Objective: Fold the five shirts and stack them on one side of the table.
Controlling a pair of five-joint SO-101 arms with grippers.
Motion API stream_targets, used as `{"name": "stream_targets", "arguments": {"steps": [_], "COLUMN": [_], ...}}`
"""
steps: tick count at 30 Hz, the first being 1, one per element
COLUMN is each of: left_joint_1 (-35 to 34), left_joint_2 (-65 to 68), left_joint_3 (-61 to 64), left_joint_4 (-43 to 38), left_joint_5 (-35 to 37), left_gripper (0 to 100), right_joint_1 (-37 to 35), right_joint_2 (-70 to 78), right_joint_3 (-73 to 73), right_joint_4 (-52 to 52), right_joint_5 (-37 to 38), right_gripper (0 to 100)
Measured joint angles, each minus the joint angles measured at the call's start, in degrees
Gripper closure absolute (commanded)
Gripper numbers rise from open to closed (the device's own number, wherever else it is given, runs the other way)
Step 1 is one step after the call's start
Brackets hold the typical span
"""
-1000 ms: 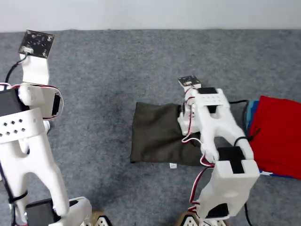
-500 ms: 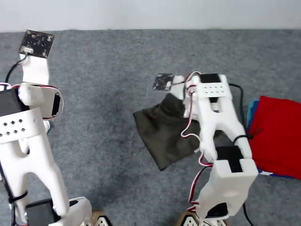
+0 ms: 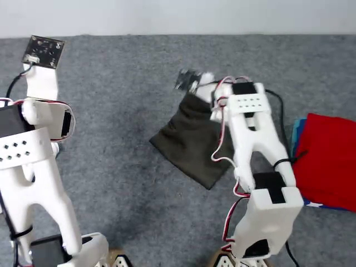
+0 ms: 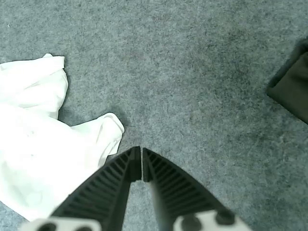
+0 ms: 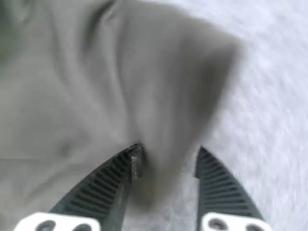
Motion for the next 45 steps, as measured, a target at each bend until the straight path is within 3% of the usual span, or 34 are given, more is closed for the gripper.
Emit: {"name": "stream_targets", "arguments": {"steps": [9,13,20,26,29,36,45], "left_joint_1": [0.0,0.0,0.0,0.0,0.0,0.0,0.0], "left_joint_2": [0.0,0.0,0.0,0.0,0.0,0.0,0.0], "left_joint_3": [0.0,0.0,0.0,0.0,0.0,0.0,0.0], "left_joint_4": [0.0,0.0,0.0,0.0,0.0,0.0,0.0], "left_joint_5": [0.0,-0.1,-0.2,-0.2,-0.2,-0.2,-0.2], "left_gripper": [99,99,99,99,99,99,99], "right_joint_1": [1.4,1.4,1.2,-2.6,-4.5,-7.4,-7.4], "right_joint_2": [0.0,0.0,0.0,0.0,0.0,2.2,12.8], "right_joint_3": [-8.8,-12.7,-14.9,-14.9,-14.9,-14.9,-14.9], "right_joint_4": [9.0,15.3,25.1,36.2,39.9,38.7,27.8], "right_joint_5": [-20.3,-34.2,-65.1,-80.8,-86.0,-96.0,-102.3], "right_gripper": [79.0,79.0,79.0,79.0,76.4,51.5,51.5]}}
